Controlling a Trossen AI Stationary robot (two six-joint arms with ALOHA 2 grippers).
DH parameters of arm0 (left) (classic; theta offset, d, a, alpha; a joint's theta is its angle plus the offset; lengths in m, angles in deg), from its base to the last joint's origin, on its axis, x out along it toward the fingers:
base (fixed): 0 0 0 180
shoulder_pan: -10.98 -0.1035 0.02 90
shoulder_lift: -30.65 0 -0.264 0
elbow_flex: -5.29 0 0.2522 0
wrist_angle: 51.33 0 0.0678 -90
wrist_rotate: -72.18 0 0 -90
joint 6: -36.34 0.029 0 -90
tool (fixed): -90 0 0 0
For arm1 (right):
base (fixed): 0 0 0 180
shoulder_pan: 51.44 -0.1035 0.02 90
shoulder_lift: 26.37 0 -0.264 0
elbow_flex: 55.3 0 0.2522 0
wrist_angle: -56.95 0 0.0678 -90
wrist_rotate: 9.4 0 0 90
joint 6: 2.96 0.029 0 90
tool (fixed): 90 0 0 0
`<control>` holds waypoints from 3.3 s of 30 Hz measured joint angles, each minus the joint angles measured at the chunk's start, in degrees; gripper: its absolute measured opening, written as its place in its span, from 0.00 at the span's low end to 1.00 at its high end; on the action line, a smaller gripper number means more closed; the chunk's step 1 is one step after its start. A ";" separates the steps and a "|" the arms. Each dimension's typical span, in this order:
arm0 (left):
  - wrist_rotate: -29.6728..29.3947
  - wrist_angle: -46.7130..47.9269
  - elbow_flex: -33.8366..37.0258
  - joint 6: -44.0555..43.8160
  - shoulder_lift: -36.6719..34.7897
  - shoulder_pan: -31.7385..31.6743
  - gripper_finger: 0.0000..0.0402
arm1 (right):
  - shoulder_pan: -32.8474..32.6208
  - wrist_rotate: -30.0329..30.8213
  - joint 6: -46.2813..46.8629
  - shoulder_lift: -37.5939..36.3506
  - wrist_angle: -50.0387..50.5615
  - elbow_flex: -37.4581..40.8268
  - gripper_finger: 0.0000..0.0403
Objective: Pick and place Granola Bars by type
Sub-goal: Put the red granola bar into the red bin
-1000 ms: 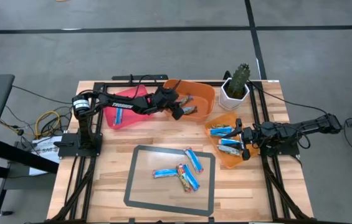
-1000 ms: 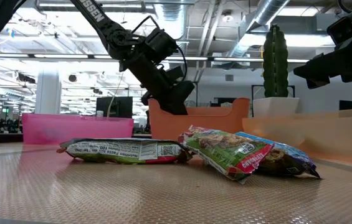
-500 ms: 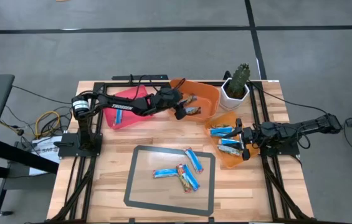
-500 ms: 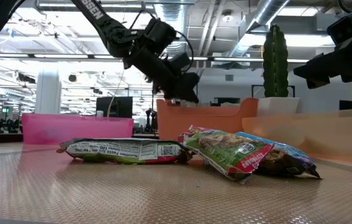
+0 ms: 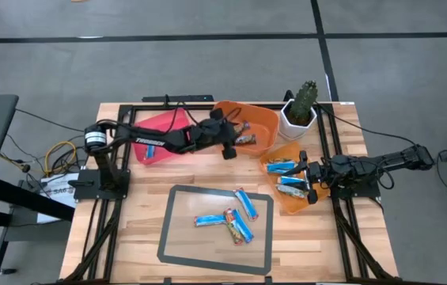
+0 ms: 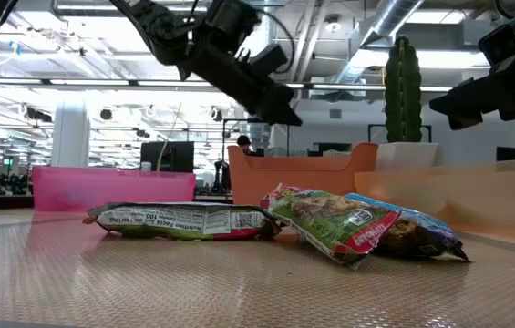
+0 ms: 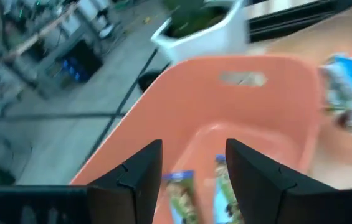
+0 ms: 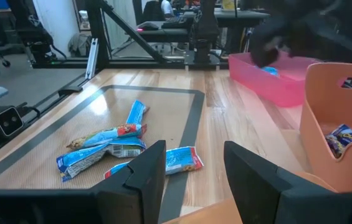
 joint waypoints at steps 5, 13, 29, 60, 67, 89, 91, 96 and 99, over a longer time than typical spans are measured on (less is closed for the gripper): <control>3.95 1.22 0.00 4.03 -0.74 4.96 0.42 | -0.01 0.00 0.00 0.00 0.01 0.00 0.38; 8.81 6.80 0.00 4.34 -0.74 14.75 0.42 | 0.00 0.00 0.00 -0.02 0.02 0.00 0.38; 12.39 23.60 0.00 3.70 -0.70 32.65 0.42 | 0.00 0.00 -0.02 -0.02 0.02 0.00 0.38; 10.46 42.05 -0.02 -37.97 1.67 33.54 0.42 | 0.00 0.00 -0.02 -0.02 0.15 0.00 0.38; 11.68 42.14 -0.04 -40.26 1.64 33.54 0.42 | -0.02 -0.02 -0.02 0.02 0.39 0.00 0.38; 13.01 39.79 -0.04 -40.41 5.07 33.59 0.38 | -0.02 0.00 0.00 0.03 0.00 0.00 0.38; 12.98 39.79 -0.04 -40.79 5.09 33.59 0.34 | 0.00 0.00 -0.02 0.04 0.02 0.00 0.38; 13.20 39.77 -0.04 -40.63 5.09 33.59 0.19 | 0.00 0.00 0.00 0.02 0.00 0.00 0.38; 13.84 39.78 -0.04 -38.03 5.09 33.59 0.12 | -0.01 -0.01 0.00 0.03 0.02 0.00 0.38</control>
